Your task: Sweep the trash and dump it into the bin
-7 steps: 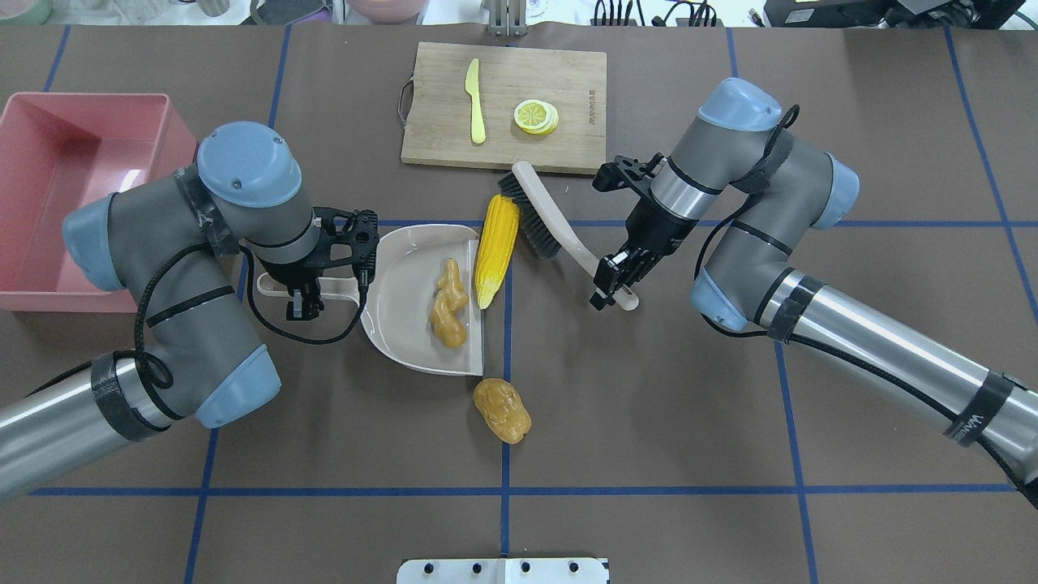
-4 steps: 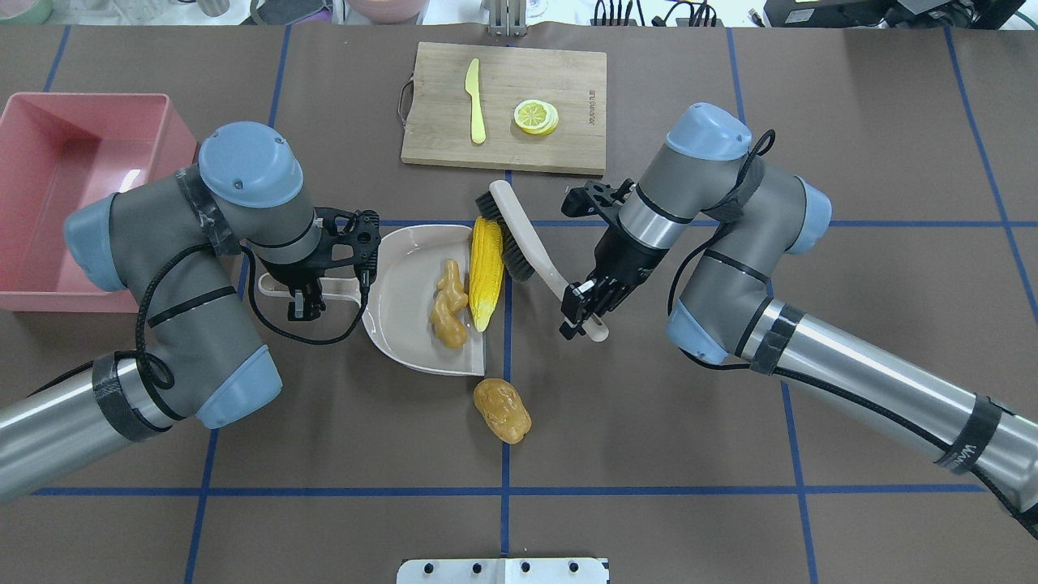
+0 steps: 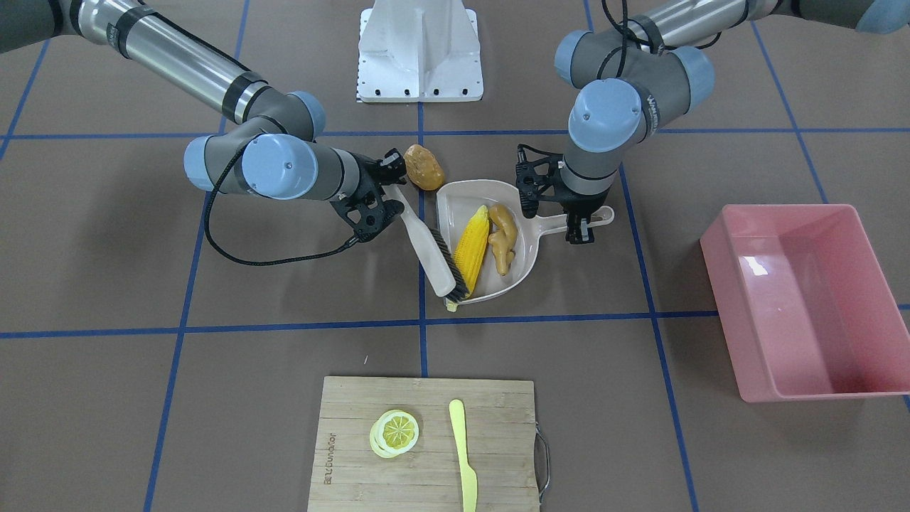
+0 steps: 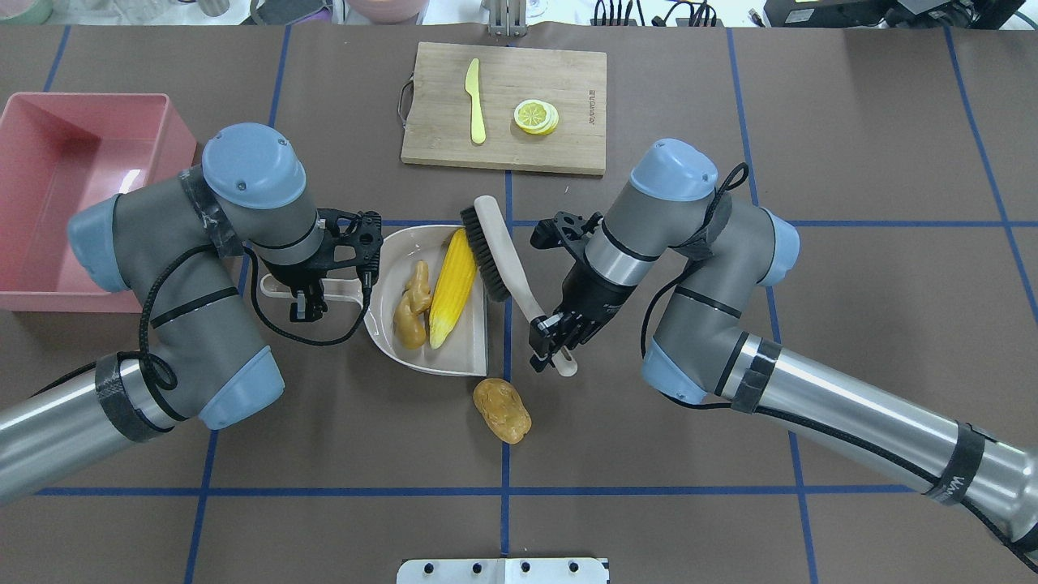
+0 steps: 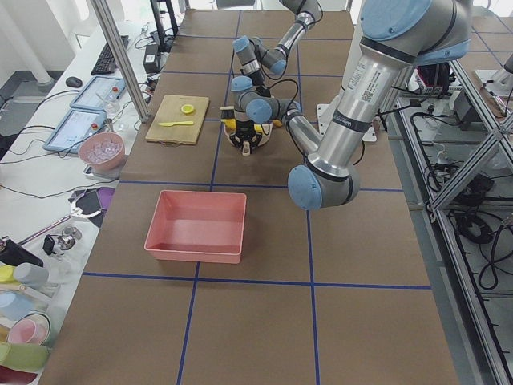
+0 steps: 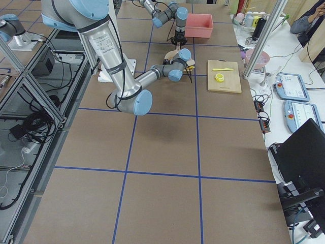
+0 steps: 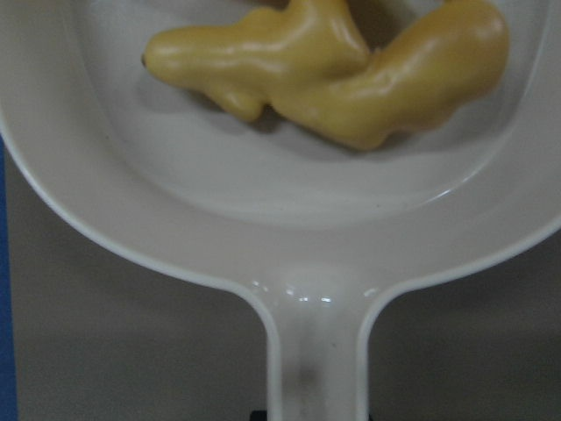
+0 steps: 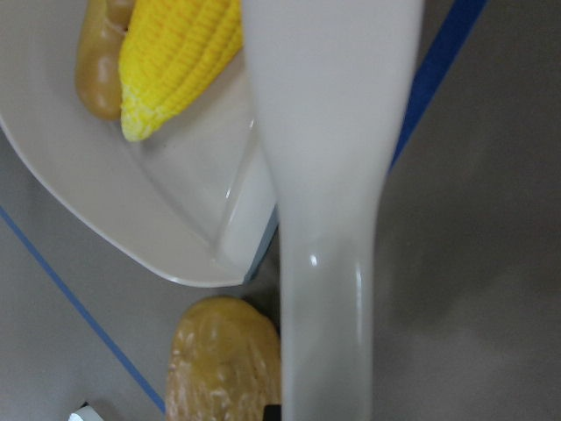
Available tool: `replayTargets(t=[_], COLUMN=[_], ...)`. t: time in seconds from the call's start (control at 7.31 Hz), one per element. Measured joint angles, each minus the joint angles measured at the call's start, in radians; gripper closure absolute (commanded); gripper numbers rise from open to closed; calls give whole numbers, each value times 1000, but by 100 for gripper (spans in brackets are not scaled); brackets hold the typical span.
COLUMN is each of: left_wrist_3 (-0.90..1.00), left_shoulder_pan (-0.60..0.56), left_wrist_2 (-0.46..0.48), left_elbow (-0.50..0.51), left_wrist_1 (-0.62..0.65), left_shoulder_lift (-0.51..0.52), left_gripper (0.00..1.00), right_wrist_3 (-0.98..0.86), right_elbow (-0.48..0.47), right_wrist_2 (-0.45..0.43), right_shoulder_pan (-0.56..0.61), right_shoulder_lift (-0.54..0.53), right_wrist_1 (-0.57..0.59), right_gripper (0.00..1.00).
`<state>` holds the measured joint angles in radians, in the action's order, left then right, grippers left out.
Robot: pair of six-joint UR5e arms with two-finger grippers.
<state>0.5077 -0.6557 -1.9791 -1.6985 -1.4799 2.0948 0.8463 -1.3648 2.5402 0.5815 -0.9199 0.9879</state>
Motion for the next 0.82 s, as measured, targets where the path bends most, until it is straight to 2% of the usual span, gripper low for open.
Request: replayTargets(t=[0.55,0.82], left_wrist_3=[0,-1], left_shoulder_pan=[1,1], left_wrist_2=[-3,-3], left_elbow=[1,2], left_wrist_1=[-6,-13], left_shoulder_lift=[3,4], left_gripper=[100,100], right_wrist_3=[127,169], right_elbow=[-41,-130], right_wrist_2=[-32,12], right_shoulder_pan=[-41,-14], right_shoulder_lift=[30,-2], right_wrist_1=[5,75], right_gripper=[100,100])
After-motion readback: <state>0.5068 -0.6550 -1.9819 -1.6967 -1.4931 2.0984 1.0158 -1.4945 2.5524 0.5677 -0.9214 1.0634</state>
